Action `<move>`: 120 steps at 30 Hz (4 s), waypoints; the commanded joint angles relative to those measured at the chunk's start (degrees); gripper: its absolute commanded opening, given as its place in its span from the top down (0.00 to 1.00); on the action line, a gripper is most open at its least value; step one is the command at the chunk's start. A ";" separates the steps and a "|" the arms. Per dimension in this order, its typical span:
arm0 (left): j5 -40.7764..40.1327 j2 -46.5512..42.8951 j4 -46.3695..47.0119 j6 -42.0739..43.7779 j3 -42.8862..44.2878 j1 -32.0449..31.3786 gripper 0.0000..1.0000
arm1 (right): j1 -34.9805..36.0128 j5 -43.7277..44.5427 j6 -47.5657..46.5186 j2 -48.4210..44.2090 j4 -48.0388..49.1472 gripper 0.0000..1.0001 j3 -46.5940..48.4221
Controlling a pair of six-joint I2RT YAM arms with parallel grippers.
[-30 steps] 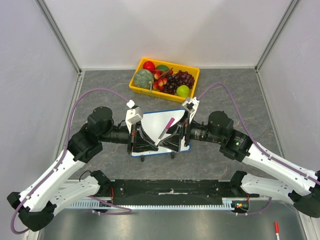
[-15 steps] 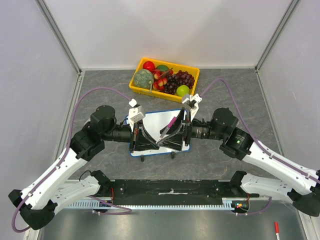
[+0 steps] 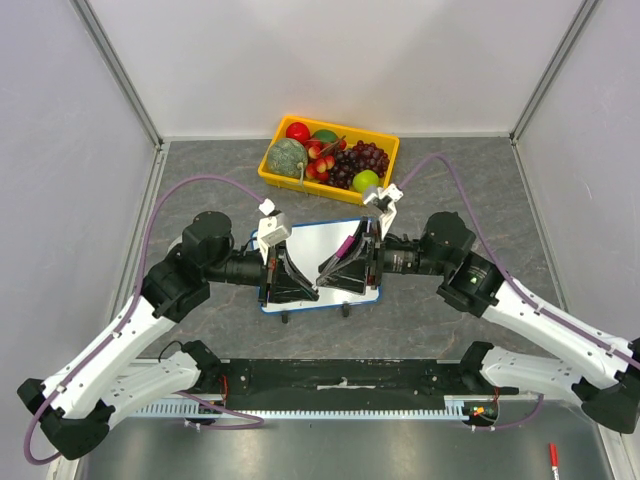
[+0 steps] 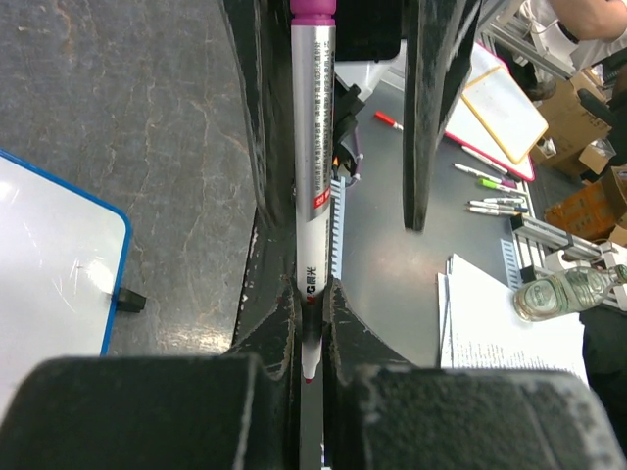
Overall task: Write a sentence on the whiteboard
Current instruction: Pass from the left arm to the right, then adjust the whiteboard on the whiteboard stand.
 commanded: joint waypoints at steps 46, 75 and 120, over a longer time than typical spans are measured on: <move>2.78 0.92 2.47 -0.01 -3.01 0.15 0.88 | -2.57 -2.34 1.15 -2.36 -0.28 1.00 -4.89; -18.59 3.74 -0.34 -14.07 -13.81 35.72 0.00 | -6.34 28.09 -10.54 -11.59 -17.78 1.00 -9.63; -5.83 0.59 46.51 -24.53 -50.55 32.85 0.98 | -23.49 -7.16 -2.19 -2.27 4.72 1.00 -11.30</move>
